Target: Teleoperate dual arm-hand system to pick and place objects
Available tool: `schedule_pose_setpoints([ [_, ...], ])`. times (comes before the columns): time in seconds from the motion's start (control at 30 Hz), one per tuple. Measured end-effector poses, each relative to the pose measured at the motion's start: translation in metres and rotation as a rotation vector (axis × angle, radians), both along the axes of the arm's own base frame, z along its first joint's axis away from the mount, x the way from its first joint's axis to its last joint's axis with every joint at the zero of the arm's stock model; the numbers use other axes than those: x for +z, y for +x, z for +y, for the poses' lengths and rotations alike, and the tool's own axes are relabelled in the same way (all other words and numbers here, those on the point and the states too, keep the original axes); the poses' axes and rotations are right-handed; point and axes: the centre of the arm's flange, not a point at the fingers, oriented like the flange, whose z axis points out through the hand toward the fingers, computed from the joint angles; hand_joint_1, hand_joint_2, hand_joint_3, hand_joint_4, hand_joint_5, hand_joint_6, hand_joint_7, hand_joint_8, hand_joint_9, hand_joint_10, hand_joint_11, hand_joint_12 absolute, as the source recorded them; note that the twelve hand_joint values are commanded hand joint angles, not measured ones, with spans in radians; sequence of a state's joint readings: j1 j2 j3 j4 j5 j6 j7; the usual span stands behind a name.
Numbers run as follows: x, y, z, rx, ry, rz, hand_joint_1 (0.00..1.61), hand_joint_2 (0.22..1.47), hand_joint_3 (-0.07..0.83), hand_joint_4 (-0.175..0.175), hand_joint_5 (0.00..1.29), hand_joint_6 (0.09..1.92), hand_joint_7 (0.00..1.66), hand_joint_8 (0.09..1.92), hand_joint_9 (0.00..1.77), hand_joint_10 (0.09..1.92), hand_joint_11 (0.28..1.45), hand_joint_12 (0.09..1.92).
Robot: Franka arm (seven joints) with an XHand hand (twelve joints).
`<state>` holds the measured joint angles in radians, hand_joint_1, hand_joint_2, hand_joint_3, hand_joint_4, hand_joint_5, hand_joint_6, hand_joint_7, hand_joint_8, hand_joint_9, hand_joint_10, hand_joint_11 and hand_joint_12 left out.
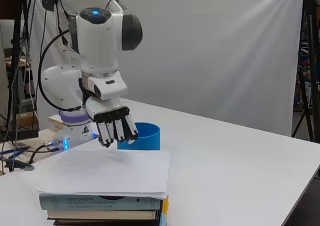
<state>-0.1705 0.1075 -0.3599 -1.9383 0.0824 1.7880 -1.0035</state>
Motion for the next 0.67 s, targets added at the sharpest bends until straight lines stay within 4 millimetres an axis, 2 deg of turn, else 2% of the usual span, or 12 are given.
schedule_pose_setpoints([
  [0.07,0.008,-0.017,-0.004,0.019,0.023,-0.059,0.94,1.21,0.002,0.175,0.79,1.3,1.09,1.92,1.33,1.92,0.9,1.75],
  [0.1,0.014,-0.025,-0.006,0.035,0.019,-0.098,0.91,1.2,0.0,0.131,0.7,0.99,0.98,1.86,1.23,1.9,0.81,1.7],
  [0.13,0.023,-0.033,-0.006,0.052,0.007,-0.145,0.82,1.19,-0.003,0.078,0.59,0.64,0.82,1.39,1.03,1.51,0.7,1.31],
  [0.17,0.034,-0.038,-0.006,0.064,-0.01,-0.188,0.69,1.15,-0.006,0.057,0.52,0.37,0.66,0.85,0.8,0.97,0.58,0.83],
  [0.2,0.045,-0.041,-0.004,0.075,-0.03,-0.222,0.57,1.12,-0.006,0.049,0.48,0.2,0.55,0.47,0.65,0.55,0.5,0.47],
  [0.23,0.057,-0.043,0.0,0.086,-0.047,-0.249,0.49,1.09,-0.006,0.038,0.43,0.1,0.51,0.24,0.6,0.3,0.47,0.25],
  [0.27,0.07,-0.046,0.005,0.098,-0.055,-0.268,0.43,1.06,-0.006,0.028,0.38,0.09,0.49,0.12,0.57,0.16,0.46,0.13],
  [0.3,0.081,-0.051,0.011,0.114,-0.05,-0.273,0.4,1.04,-0.008,0.021,0.35,0.09,0.47,0.09,0.55,0.09,0.45,0.09],
  [0.4,0.109,-0.067,0.034,0.18,-0.006,-0.228,0.33,1.01,-0.013,0.022,0.3,0.09,0.32,0.09,0.43,0.09,0.43,0.09],
  [0.5,0.136,-0.075,0.057,0.248,0.023,-0.157,0.31,0.99,-0.011,0.023,0.28,0.09,0.29,0.09,0.4,0.09,0.42,0.09],
  [0.6,0.162,-0.077,0.076,0.303,0.008,-0.138,0.28,0.99,-0.005,0.012,0.26,0.09,0.32,0.09,0.5,0.09,0.44,0.09],
  [0.67,0.166,-0.076,0.087,0.315,-0.005,-0.134,0.27,0.98,-0.003,0.006,0.24,0.09,0.33,0.09,0.53,0.09,0.45,0.09],
])
